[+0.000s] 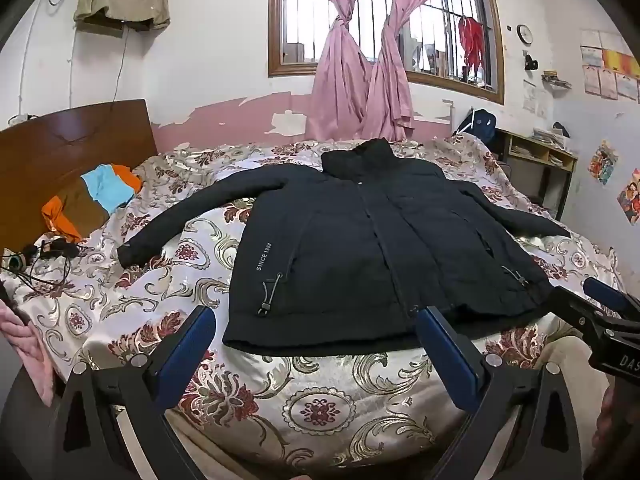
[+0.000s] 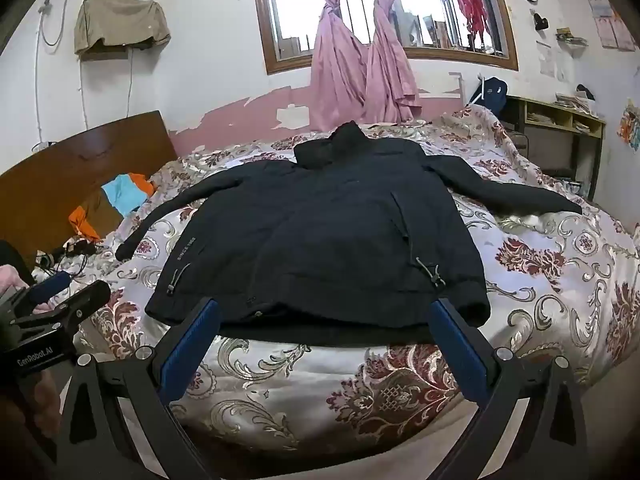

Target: Fold large clothes

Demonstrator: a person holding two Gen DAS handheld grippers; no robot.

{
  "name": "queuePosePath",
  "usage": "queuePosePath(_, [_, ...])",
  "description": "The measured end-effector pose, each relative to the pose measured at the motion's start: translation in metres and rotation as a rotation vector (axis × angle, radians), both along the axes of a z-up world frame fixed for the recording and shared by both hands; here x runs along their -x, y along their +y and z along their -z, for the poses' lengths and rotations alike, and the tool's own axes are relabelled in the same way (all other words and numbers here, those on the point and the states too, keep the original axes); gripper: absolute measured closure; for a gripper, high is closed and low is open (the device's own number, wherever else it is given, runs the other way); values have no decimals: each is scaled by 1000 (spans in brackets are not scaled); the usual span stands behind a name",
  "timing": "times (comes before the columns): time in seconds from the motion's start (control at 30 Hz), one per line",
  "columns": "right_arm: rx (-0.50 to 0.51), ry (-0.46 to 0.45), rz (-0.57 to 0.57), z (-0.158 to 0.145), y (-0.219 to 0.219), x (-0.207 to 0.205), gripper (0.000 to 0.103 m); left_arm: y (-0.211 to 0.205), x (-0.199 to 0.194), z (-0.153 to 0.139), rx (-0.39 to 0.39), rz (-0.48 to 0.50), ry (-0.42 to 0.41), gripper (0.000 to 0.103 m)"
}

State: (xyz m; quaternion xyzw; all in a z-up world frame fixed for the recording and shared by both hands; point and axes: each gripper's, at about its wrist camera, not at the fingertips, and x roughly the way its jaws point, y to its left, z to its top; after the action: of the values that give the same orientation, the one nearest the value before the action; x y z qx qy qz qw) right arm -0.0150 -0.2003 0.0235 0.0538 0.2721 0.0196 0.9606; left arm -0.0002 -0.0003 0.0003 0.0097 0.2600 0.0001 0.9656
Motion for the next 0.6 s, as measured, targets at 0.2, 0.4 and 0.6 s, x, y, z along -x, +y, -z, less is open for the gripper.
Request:
queuePosePath(0.2, [29, 13, -6, 2, 6, -2, 1, -2, 0, -5, -2, -3, -3, 1])
queuePosePath(0.4, [18, 2, -4, 0, 4, 0, 1, -1, 1, -6, 3, -2, -8, 1])
queuePosePath(0.6, [19, -2, -5, 0, 4, 2, 1, -1, 2, -5, 4, -5, -11, 1])
